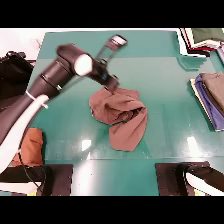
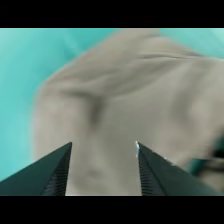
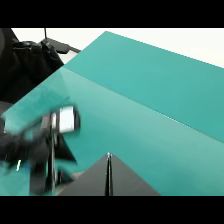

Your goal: Fold the shirts.

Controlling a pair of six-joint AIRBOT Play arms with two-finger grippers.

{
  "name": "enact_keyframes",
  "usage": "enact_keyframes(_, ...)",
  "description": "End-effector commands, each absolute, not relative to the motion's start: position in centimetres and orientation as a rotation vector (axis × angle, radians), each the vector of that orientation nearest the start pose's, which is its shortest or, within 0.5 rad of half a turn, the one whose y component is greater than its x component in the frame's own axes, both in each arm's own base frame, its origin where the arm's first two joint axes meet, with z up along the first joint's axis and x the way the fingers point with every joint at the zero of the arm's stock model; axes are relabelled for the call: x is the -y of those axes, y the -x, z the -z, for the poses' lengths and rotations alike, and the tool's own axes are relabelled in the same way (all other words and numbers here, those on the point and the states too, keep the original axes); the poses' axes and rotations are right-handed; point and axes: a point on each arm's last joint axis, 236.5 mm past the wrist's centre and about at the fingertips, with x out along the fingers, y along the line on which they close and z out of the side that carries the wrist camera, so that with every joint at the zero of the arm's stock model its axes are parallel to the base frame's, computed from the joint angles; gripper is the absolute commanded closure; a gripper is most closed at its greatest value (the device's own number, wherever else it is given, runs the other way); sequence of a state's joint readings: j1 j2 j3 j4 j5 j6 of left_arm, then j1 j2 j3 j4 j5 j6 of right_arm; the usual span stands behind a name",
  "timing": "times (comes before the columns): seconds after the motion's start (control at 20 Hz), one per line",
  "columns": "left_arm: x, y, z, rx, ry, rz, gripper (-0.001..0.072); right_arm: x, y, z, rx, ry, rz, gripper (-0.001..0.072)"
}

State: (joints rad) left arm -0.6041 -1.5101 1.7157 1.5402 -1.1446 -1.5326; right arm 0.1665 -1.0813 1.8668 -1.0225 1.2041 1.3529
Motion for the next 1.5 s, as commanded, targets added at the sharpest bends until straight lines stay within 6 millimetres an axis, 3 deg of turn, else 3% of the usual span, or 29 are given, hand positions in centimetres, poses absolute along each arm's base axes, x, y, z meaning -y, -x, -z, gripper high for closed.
enact_keyframes(0.0, 21.7, -44.7, -9.0, -1.087, 0.005, 0.464, 0.0221, -17.5, -34.8, -39.8, -0.372, -0.062, -0.668, 0.0691)
enact_keyframes(0.1, 19.2, -44.7, -5.4, -1.189, 0.191, 0.44, 0.0221, -17.7, -35.3, -39.3, -0.388, -0.064, -0.67, 0.0691)
enact_keyframes(0.2, 17.6, -44.0, -0.9, -1.278, 0.246, 0.4, 0.0221, -17.8, -35.8, -38.3, -0.419, -0.064, -0.673, 0.0691)
enact_keyframes(0.35, 18.2, -42.3, 4.3, -1.379, 0.281, 0.391, 0.0221, -18.2, -36.5, -36.7, -0.479, -0.075, -0.683, 0.0691)
enact_keyframes(0.5, 20.0, -41.6, 6.9, -1.435, 0.333, 0.408, 0.0222, -18.3, -37.0, -35.9, -0.501, -0.078, -0.683, 0.0691)
enact_keyframes(0.7, 23.2, -42.0, 7.5, -1.382, 0.308, 0.444, 0.0245, -17.6, -37.1, -35.5, -0.516, -0.069, -0.661, 0.0691)
enact_keyframes(0.8, 23.2, -42.6, 6.4, -1.368, 0.307, 0.454, 0.0643, -15.9, -37.0, -33.7, -0.596, -0.097, -0.621, 0.0691)
enact_keyframes(0.85, 22.8, -43.2, 5.4, -1.352, 0.299, 0.462, 0.0678, -14.7, -36.9, -32.0, -0.65, -0.115, -0.591, 0.0691)
enact_keyframes(0.95, 21.7, -45.0, 2.4, -1.306, 0.262, 0.475, 0.0679, -11.7, -36.0, -27.2, -0.785, -0.155, -0.515, 0.0691)
enact_keyframes(1.1, 20.6, -47.5, -2.4, -1.206, 0.175, 0.479, 0.0678, -7.5, -32.8, -16.5, -1.042, -0.265, -0.378, 0.0682)
enact_keyframes(1.15, 20.5, -48.0, -3.6, -1.175, 0.163, 0.479, 0.0678, -7.0, -31.2, -12.5, -1.129, -0.325, -0.35, 0.051)
enact_keyframes(1.2, 20.6, -48.4, -4.6, -1.152, 0.162, 0.485, 0.0678, -7.1, -29.5, -8.7, -1.213, -0.383, -0.337, 0.0318)
enact_keyframes(1.25, 20.7, -48.6, -5.1, -1.14, 0.161, 0.487, 0.0678, -7.8, -27.5, -4.9, -1.302, -0.451, -0.338, 0.0293)
enact_keyframes(1.35, 20.7, -48.6, -5.1, -1.142, 0.16, 0.487, 0.0678, -10.5, -24.2, 0.7, -1.427, -0.575, -0.382, 0.0293)
enact_keyframes(1.45, 20.6, -48.4, -5.0, -1.15, 0.158, 0.489, 0.0678, -13.8, -22.5, 3.8, -1.475, -0.671, -0.46, 0.0293)
